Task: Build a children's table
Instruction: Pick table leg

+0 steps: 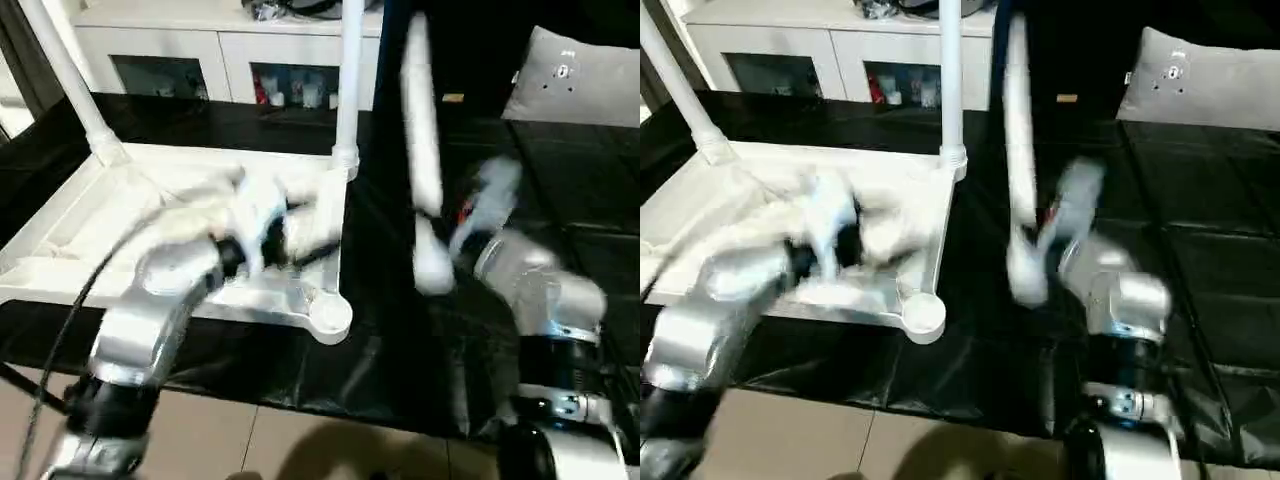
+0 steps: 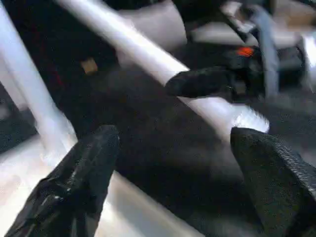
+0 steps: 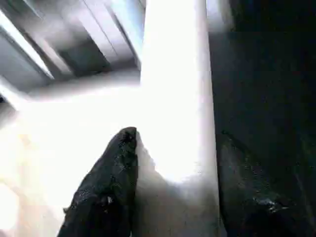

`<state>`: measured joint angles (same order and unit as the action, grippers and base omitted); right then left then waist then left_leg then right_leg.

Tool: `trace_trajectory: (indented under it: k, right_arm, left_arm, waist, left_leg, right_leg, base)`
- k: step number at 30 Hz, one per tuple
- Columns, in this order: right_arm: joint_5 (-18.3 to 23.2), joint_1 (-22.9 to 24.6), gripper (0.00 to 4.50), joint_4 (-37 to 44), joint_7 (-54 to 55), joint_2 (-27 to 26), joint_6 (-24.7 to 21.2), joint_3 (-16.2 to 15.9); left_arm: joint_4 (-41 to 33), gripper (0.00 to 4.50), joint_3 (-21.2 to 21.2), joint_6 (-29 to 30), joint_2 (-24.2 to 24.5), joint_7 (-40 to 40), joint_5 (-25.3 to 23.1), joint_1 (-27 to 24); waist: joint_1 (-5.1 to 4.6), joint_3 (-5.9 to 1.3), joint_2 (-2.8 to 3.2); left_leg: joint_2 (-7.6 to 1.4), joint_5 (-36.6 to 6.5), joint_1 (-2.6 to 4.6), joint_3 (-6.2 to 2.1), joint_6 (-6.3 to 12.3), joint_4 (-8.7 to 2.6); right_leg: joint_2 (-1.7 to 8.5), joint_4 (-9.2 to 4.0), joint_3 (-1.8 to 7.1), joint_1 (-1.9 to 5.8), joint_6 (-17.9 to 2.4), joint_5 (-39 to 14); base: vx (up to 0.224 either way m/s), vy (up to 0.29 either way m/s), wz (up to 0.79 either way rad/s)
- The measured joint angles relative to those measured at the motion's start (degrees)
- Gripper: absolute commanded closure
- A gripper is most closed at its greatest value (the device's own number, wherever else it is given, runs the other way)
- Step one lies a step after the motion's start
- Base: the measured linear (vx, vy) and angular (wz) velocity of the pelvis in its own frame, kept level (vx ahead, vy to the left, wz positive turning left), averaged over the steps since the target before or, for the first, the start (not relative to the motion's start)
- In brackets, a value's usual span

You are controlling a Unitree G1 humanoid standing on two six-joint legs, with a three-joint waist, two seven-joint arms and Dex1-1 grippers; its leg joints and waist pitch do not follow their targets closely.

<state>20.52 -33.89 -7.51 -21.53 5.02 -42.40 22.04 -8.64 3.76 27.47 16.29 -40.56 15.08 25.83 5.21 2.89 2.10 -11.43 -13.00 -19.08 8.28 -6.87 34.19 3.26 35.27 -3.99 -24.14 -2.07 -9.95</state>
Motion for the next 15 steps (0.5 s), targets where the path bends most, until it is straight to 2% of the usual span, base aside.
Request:
trace_trajectory:
  k: [2,5,8,10,15]
  right_arm:
    - [5.6,-0.9,2.66,2.9,-3.0,-1.3,-1.2,3.9]
    - [12.8,-0.5,2.66,6.5,-7.8,-3.3,-2.6,6.4]
    - [18.6,0.3,2.66,9.6,-11.5,-3.9,-3.2,6.1]
    - [22.2,1.2,2.66,11.5,-13.6,-3.9,-3.2,4.5]
    - [24.2,1.3,2.66,12.2,-15.5,-4.4,-3.9,3.2]
  left_arm:
    - [0.5,0.15,-2.3,1.0,-2.2,2.0,2.3,2.9]
    - [1.4,0.01,-5.0,2.5,-4.5,3.7,5.2,5.8]
    - [2.7,0.00,-7.6,4.8,-8.0,5.4,9.7,8.9]
    - [3.6,0.00,-9.3,6.3,-10.7,6.6,13.3,11.8]
    - [4.0,0.00,-10.0,7.6,-13.0,7.8,16.8,14.6]
  waist:
    - [0.03,-0.01,-0.02]
    - [-0.06,-0.01,-0.01]
    - [0.18,0.00,-0.03]
    - [0.45,0.04,-0.10]
    - [0.64,0.05,-0.11]
  left_leg:
    - [0.02,0.1,0.03,0.00,0.31,0.00]
    - [0.01,0.2,0.01,0.01,0.35,0.01]
    - [0.02,0.2,-0.03,0.01,0.39,0.01]
    - [0.02,0.2,-0.04,0.01,0.42,0.01]
    - [0.10,0.2,-0.04,0.00,0.42,0.01]
  right_leg:
    - [0.00,-0.04,0.00,0.07,0.0,0.0]
    - [0.00,-0.05,0.00,0.04,0.0,0.0]
    - [0.00,-0.07,-0.03,0.04,0.0,0.0]
    - [0.01,-0.08,-0.03,0.03,0.0,0.0]
    - [0.01,-0.11,-0.04,0.04,0.1,0.0]
  base:
    - [0.000,0.000,0.00]
    - [0.000,0.000,0.00]
    - [0.000,0.000,0.00]
    - [0.000,0.000,0.00]
    - [0.000,0.000,0.00]
